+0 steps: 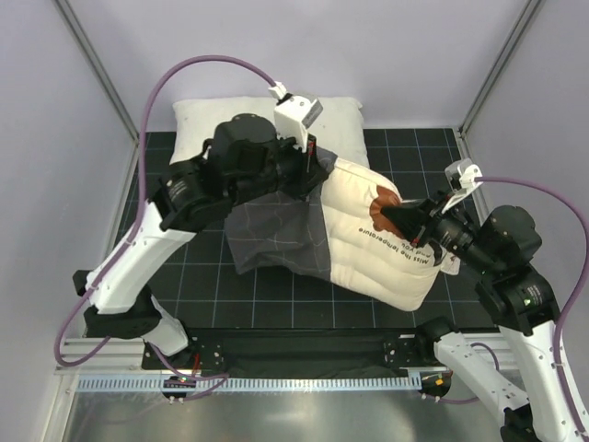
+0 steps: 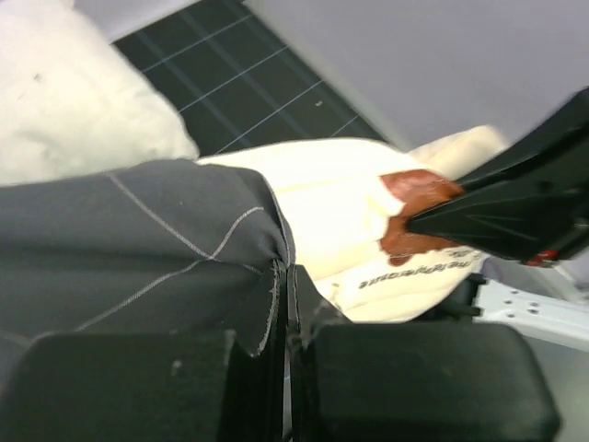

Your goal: Put the pillow into the pillowcase

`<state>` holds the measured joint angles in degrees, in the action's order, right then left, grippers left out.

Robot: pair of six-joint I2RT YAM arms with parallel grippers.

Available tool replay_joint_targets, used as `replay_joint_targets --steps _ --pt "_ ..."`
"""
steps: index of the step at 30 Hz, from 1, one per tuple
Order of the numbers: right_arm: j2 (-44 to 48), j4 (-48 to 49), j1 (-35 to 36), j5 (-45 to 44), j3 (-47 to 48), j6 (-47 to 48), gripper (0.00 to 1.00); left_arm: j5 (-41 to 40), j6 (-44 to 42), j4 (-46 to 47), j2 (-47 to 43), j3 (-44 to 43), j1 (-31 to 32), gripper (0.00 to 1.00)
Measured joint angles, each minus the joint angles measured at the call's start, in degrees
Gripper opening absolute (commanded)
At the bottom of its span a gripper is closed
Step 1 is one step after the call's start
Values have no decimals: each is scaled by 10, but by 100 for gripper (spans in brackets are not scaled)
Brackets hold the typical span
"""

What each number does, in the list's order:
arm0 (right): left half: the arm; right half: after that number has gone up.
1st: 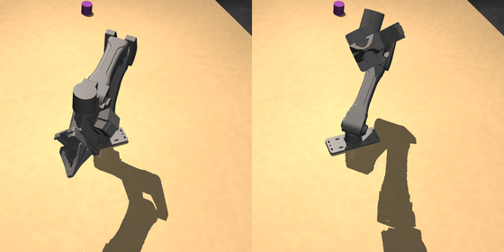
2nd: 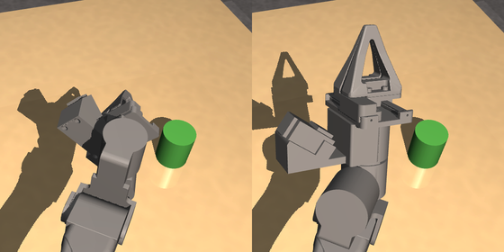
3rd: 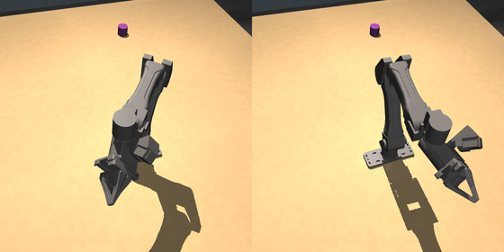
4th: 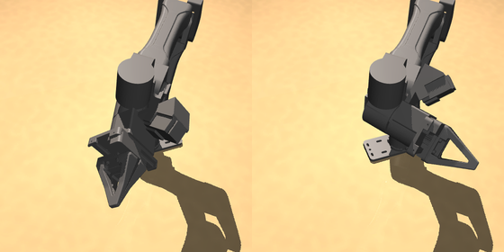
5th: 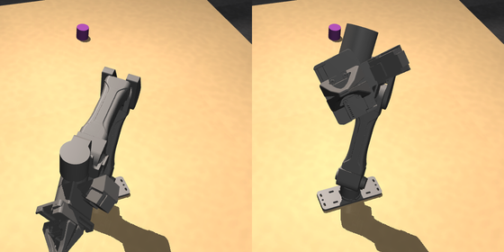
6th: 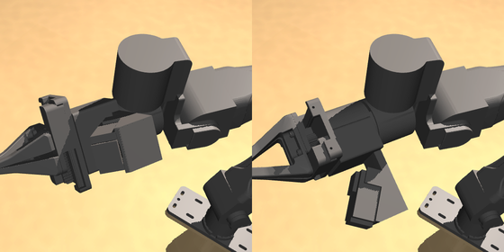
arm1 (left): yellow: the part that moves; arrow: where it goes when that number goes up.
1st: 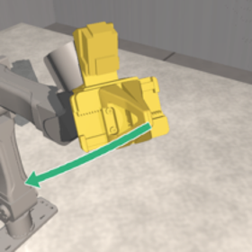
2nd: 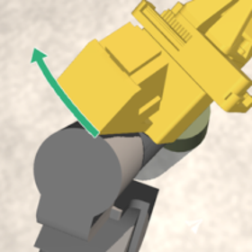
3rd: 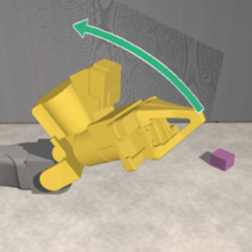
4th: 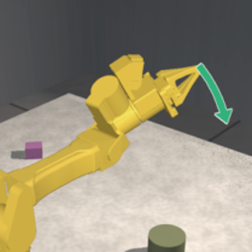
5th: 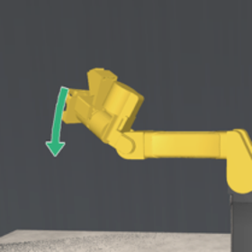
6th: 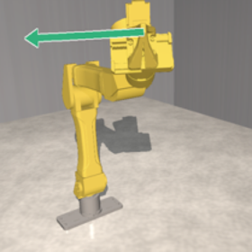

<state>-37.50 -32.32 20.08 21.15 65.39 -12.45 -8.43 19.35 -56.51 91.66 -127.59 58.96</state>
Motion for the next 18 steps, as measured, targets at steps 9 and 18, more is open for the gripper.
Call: replay_joint_targets --steps 9,18 --pt "-22 40 31 53 -26 -47 4 89 23 34 34 -24 24 0" --pt "-62 4 120 1 -22 -25 4 134 42 13 166 -102 43 0"
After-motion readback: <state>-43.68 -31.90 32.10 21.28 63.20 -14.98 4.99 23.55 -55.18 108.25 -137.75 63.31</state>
